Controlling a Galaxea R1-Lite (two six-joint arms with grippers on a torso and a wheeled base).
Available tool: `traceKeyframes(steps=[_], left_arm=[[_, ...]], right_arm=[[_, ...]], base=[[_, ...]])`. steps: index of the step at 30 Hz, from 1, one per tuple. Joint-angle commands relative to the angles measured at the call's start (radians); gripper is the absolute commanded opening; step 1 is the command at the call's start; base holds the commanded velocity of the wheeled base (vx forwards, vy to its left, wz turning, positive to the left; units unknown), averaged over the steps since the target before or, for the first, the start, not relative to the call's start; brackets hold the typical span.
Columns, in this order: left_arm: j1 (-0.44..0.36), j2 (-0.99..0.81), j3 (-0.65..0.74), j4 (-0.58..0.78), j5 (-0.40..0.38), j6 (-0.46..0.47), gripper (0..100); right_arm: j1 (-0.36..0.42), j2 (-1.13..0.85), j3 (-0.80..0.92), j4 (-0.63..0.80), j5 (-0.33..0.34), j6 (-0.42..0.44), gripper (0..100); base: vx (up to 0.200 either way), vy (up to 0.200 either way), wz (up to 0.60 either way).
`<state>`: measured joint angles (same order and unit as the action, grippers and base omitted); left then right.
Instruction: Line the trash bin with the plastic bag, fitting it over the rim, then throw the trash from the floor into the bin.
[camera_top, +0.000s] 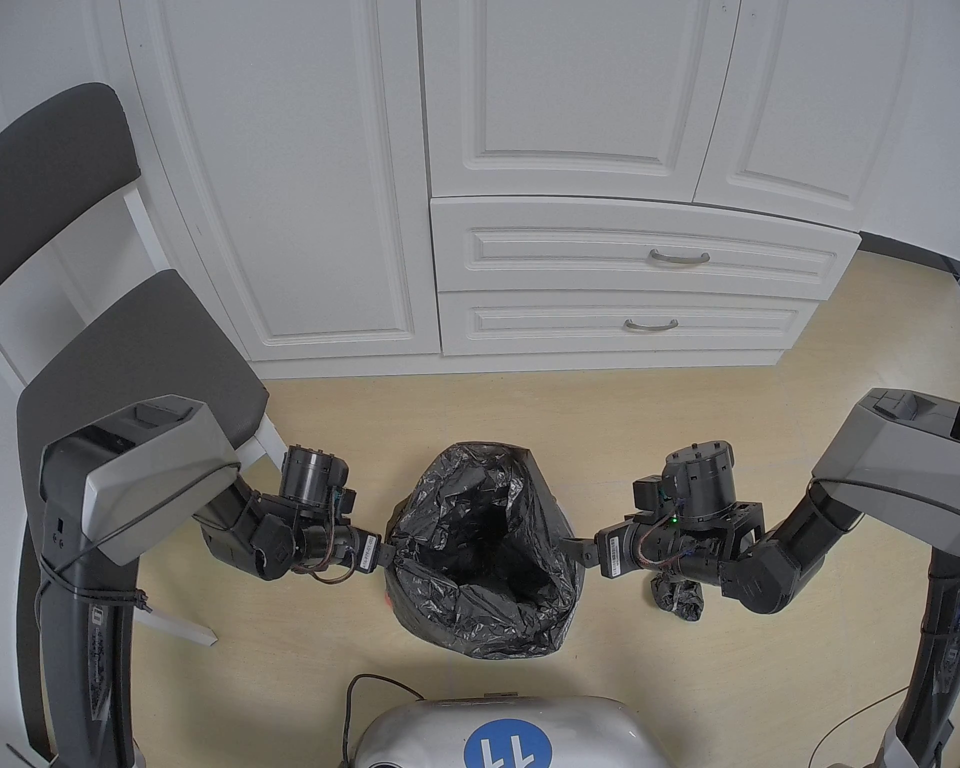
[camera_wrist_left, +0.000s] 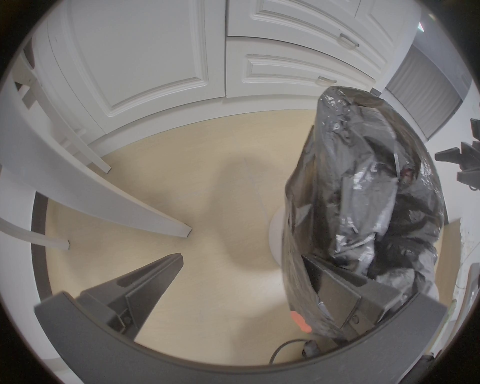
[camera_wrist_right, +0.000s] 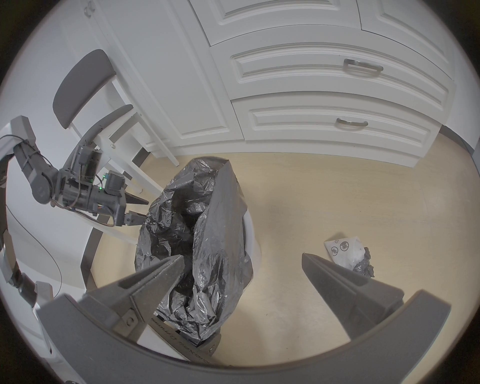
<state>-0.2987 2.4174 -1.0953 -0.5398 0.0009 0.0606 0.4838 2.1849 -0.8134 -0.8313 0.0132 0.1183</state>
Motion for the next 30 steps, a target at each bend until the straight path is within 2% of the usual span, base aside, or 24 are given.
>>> traceKeyframes(steps=[1,10,18,22,25,26,27,29,30], left_arm=[[-0.008,0.095,-0.052,-0.023,0.005,-0.03,100],[-0.003,0.069,-0.046,-0.029,0.008,-0.068,100],[-0.025,-0.021,0.072,-0.031,-0.004,-0.071,100],[-0.045,-0.028,0.114,-0.097,-0.004,-0.078,100],[-0.048,-0.06,0.175,-0.131,0.007,-0.074,100],[-0.048,-0.061,0.178,-0.132,0.007,-0.073,100],[-0.051,-0.084,0.207,-0.141,0.016,-0.074,100],[-0.051,-0.084,0.207,-0.141,0.016,-0.074,100],[-0.071,-0.133,0.281,-0.167,0.07,-0.099,100]], right_arm=[[-0.002,-0.001,-0.004,0.0,-0.001,0.0,100],[-0.014,0.006,-0.024,0.0,-0.002,0.003,100],[0.022,0.032,-0.128,0.017,-0.032,-0.014,100],[0.05,0.079,-0.244,0.087,-0.091,-0.154,100],[0.064,0.081,-0.239,0.13,-0.164,-0.295,100],[0.064,0.082,-0.239,0.13,-0.167,-0.302,100],[0.075,0.085,-0.233,0.129,-0.183,-0.356,100],[0.075,0.085,-0.233,0.129,-0.183,-0.356,100],[0.121,0.11,-0.237,0.11,-0.249,-0.419,100]], base=[[0.0,0.0,0.0],[0.0,0.0,0.0],[0.0,0.0,0.0],[0.0,0.0,0.0],[0.0,0.0,0.0],[0.0,0.0,0.0],[0.0,0.0,0.0],[0.0,0.0,0.0],[0.0,0.0,0.0]])
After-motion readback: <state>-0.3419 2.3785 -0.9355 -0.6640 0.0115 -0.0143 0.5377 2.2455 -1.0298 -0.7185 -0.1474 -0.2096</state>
